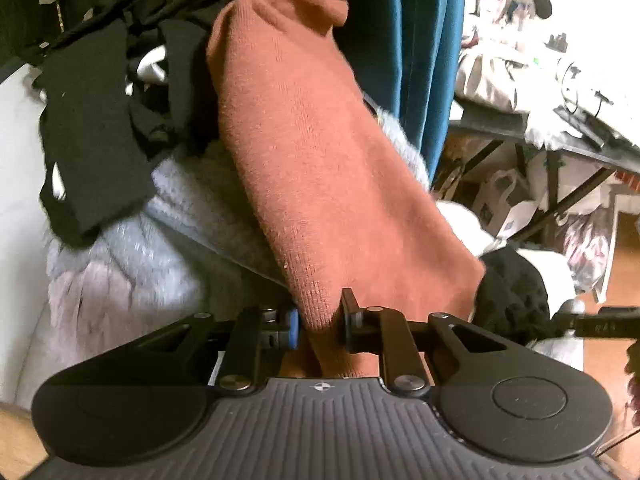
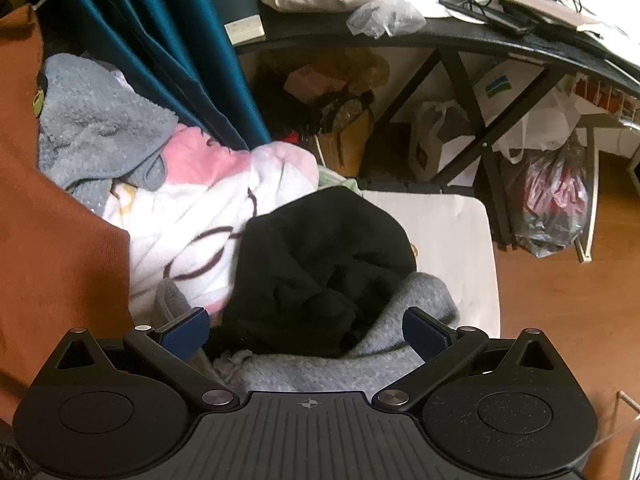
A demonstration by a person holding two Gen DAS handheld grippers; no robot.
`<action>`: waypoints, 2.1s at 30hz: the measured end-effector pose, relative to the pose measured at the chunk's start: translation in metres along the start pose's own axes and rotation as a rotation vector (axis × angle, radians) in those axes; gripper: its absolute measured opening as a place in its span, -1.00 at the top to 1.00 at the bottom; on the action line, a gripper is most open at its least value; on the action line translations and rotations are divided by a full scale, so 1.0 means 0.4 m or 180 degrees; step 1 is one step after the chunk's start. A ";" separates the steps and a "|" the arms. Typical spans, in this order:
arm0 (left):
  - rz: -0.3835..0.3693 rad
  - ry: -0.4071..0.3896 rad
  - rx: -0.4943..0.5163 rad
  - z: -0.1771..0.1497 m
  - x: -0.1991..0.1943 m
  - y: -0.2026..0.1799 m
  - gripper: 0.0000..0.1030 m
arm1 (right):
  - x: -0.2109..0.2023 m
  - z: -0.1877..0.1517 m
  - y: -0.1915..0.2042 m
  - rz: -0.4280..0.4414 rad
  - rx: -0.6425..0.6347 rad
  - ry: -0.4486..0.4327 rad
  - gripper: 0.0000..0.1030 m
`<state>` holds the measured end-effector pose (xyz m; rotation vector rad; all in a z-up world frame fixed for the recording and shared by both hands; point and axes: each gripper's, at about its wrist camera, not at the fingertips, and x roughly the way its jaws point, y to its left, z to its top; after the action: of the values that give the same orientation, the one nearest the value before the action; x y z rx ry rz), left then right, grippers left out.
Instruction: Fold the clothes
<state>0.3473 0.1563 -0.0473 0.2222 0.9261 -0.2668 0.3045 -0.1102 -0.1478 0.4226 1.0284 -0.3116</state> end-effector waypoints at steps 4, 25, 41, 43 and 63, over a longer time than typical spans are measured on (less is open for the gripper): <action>0.0239 -0.0086 0.0086 -0.007 0.006 -0.027 0.29 | 0.006 0.000 -0.004 0.0034 -0.0060 0.0041 -0.98; -0.0356 -0.0575 0.0145 -0.004 -0.137 -0.119 0.86 | 0.079 -0.042 -0.130 0.0114 0.0188 0.0214 -0.98; -0.0571 -0.0593 -0.0116 -0.031 -0.156 -0.141 0.86 | 0.165 -0.031 -0.141 0.0230 -0.0019 0.0157 0.54; -0.0603 -0.0604 -0.0063 -0.024 -0.153 -0.157 0.86 | 0.150 -0.026 -0.188 0.0067 0.0145 0.0069 0.77; -0.0701 -0.0429 -0.0291 0.009 -0.086 -0.169 0.86 | 0.115 -0.012 -0.116 0.0411 -0.0156 0.0243 -0.06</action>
<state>0.3087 0.0957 -0.0225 0.0170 0.8270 -0.4364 0.3027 -0.1510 -0.1991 0.4571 1.0758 -0.1555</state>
